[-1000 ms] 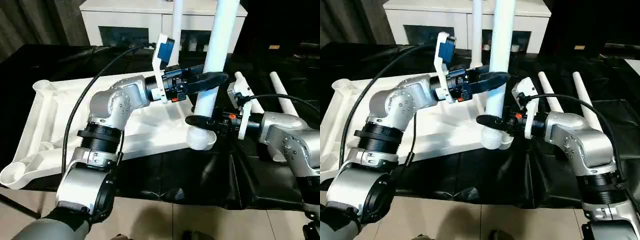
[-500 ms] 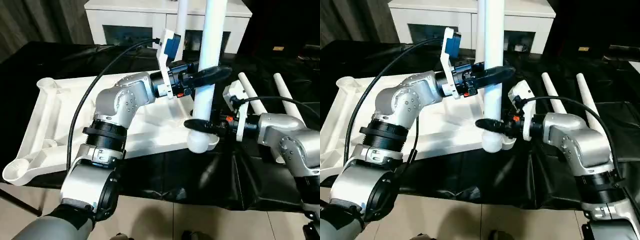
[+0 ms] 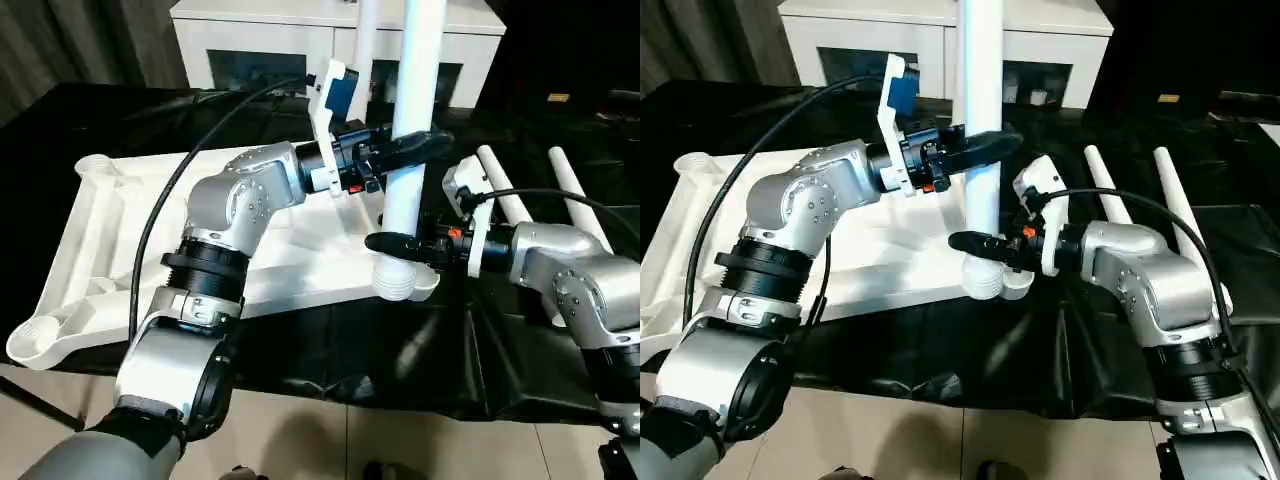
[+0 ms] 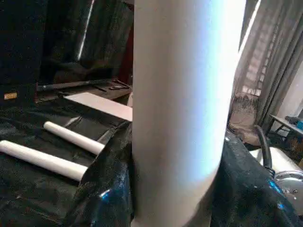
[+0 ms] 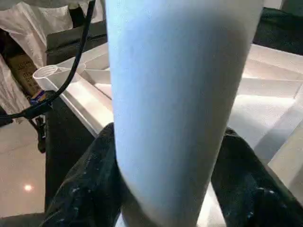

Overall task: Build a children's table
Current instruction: Insert table leg to table base

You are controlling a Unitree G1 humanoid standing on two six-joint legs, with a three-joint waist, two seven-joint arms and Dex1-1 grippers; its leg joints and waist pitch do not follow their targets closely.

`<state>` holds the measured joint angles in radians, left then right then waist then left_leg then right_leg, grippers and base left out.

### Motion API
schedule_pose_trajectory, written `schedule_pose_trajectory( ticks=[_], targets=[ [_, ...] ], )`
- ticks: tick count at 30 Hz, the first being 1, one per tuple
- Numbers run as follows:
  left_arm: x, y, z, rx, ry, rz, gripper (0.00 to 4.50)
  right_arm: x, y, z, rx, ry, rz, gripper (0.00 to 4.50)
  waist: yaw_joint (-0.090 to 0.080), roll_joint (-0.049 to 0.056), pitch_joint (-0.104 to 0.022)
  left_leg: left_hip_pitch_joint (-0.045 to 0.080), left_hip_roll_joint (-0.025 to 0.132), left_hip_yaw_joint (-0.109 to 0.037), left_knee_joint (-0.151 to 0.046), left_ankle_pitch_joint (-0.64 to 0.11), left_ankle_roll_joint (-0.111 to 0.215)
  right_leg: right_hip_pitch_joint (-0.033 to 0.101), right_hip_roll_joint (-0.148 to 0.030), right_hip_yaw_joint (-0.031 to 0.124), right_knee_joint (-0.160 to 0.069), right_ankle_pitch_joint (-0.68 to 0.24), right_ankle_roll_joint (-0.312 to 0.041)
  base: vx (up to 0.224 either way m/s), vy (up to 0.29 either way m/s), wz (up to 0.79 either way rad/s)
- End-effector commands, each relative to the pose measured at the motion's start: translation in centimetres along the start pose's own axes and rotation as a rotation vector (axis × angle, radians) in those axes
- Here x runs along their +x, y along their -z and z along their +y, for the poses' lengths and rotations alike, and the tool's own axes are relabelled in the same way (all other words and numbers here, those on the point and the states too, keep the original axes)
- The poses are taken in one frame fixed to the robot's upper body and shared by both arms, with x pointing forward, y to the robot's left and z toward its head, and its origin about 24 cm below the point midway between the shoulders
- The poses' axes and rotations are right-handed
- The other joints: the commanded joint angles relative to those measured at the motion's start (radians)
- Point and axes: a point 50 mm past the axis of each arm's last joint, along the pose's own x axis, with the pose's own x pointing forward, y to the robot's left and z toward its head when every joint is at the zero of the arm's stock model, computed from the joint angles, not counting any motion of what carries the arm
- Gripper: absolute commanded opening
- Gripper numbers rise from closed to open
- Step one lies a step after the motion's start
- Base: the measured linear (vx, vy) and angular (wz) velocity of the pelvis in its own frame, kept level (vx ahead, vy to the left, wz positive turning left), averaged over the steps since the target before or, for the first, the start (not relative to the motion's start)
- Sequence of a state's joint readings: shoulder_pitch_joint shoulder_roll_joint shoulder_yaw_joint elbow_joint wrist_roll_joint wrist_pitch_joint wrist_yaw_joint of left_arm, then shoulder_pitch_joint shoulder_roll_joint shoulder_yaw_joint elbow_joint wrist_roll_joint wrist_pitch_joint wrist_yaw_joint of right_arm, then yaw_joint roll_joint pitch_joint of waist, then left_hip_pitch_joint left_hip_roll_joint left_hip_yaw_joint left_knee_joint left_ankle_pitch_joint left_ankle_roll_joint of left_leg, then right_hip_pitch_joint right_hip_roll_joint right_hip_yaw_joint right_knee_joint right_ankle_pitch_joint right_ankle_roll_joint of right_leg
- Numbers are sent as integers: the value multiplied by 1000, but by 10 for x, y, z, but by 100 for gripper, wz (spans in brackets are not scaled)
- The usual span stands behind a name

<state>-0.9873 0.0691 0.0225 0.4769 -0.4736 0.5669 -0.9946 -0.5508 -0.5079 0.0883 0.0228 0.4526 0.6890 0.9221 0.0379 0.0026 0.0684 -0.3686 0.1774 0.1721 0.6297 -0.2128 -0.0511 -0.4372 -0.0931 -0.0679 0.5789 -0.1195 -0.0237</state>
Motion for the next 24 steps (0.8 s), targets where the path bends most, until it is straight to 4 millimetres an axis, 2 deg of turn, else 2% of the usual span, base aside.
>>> schedule_pose_trajectory(
  ticks=[1,3,9,15,17,18,20,24],
  targets=[
    [5,-4,-1,22,6,17,181,-1,-9,-5,-45,40,-17,293,5,-28,-93,0,29,0,-65,-25,138,81,-39,28,-45,-253,-216,0,0,0],
    [4,-5,0,26,3,18,181,-1,-10,-5,-50,47,-17,296,4,-31,-94,-1,29,1,-64,-29,136,81,-39,28,-46,-257,-214,0,0,0],
    [3,-3,-2,37,19,38,180,-3,-10,-5,-48,26,-13,296,4,-31,-93,0,29,0,-65,-34,133,82,-40,28,-46,-264,-211,0,0,0],
    [3,-4,-3,34,35,39,180,-8,-7,2,-16,-57,30,296,5,-31,-93,-1,30,-1,-64,-31,144,83,-39,29,-44,-248,-221,0,0,0],
    [2,-3,-4,33,42,44,180,-9,-6,2,-13,-63,41,296,5,-31,-93,0,30,0,-64,-38,140,82,-40,28,-46,-263,-216,0,0,0],
    [3,-3,-4,32,44,44,180,-9,-5,3,-8,-70,46,296,5,-35,-93,0,30,0,-64,-40,138,82,-40,28,-46,-267,-214,0,0,0],
    [3,-3,-4,35,45,44,180,-8,-4,4,1,-86,52,296,6,-31,-93,0,30,-1,-64,-41,134,81,-40,28,-46,-278,-211,0,0,0],
    [5,-5,-5,32,51,35,180,-6,-3,5,5,-98,55,296,6,-34,-93,-1,30,-1,-64,-43,128,81,-40,28,-47,-280,-207,0,0,0]
  ],
)
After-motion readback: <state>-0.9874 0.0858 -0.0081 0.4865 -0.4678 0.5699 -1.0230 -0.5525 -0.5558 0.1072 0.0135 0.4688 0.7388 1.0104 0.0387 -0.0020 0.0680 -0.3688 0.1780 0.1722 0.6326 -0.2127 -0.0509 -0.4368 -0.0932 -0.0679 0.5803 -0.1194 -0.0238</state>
